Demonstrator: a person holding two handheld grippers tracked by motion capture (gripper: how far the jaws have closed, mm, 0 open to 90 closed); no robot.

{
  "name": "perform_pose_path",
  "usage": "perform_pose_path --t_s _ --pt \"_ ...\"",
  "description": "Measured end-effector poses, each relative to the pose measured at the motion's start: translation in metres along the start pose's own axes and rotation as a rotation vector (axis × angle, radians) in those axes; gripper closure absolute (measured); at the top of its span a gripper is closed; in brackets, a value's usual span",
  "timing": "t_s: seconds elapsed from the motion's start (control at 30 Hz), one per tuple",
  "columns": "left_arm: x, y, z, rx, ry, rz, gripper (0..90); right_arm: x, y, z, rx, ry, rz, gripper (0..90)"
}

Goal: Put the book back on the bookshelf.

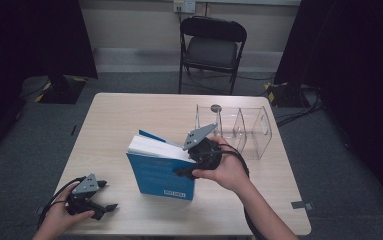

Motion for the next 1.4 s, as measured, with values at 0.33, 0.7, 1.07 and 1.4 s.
perform_pose_path --t_s 0.33,0.7,1.07,1.4 --pt "0.000 0.000 0.000 -0.001 0.001 0.000 5.9 -0.008 -0.001 -0.002 0.001 -0.063 0.011 54.8" --pt "0.000 -0.001 0.001 -0.009 -0.003 -0.018 5.9 -0.009 -0.001 -0.003 0.048 -0.098 -0.019 55.9" --pt "0.000 -0.001 0.000 -0.009 0.002 -0.013 5.9 -0.014 -0.002 -0.003 0.038 -0.173 -0.022 59.3" --pt "0.000 -0.001 0.000 -0.008 0.003 -0.012 5.9 -0.017 -0.002 -0.004 0.055 -0.297 0.000 59.0"
Point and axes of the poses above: each handheld gripper's, and its own axes: z roughly backward along the jaws, x roughly out of its underside, y roughly to its right, the point moved 4 cm from there along -z, roughly forward along the jaws, and after that the axes turned 4 degrees about x, right-handed, at the moved point
